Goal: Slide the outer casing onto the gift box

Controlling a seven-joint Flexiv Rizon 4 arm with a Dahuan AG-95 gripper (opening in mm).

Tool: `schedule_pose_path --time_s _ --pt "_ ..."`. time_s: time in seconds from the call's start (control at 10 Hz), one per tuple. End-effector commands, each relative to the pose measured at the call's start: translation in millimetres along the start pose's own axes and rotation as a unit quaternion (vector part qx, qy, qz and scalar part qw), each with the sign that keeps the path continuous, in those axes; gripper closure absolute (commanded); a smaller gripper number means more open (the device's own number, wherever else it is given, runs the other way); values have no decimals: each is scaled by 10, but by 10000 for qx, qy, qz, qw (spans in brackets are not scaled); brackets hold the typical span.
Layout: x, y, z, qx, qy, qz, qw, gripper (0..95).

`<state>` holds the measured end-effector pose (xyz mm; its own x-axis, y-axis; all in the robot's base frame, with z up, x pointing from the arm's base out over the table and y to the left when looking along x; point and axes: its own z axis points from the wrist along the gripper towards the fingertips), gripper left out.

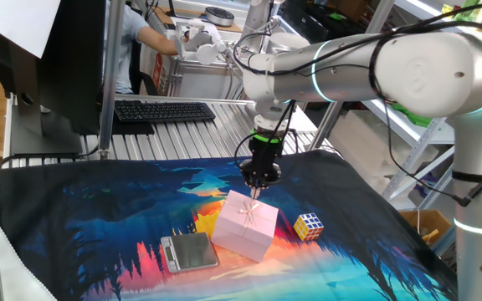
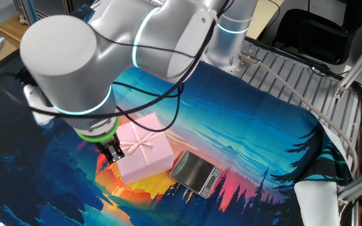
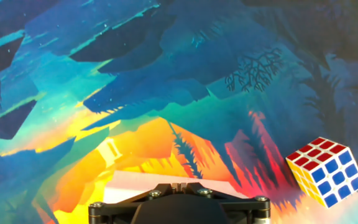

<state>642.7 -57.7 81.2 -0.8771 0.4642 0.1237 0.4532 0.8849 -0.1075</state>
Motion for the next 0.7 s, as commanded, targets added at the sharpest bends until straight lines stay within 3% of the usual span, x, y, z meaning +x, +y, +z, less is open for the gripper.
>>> schedule_pose_path --time_s 0.1,0.3,0.7 --pt "-23 11 -115 -141 -346 54 9993 950" --pt "-77 54 -263 -197 -487 67 9986 950" --pt "-100 72 -284 -448 -916 159 9947 950"
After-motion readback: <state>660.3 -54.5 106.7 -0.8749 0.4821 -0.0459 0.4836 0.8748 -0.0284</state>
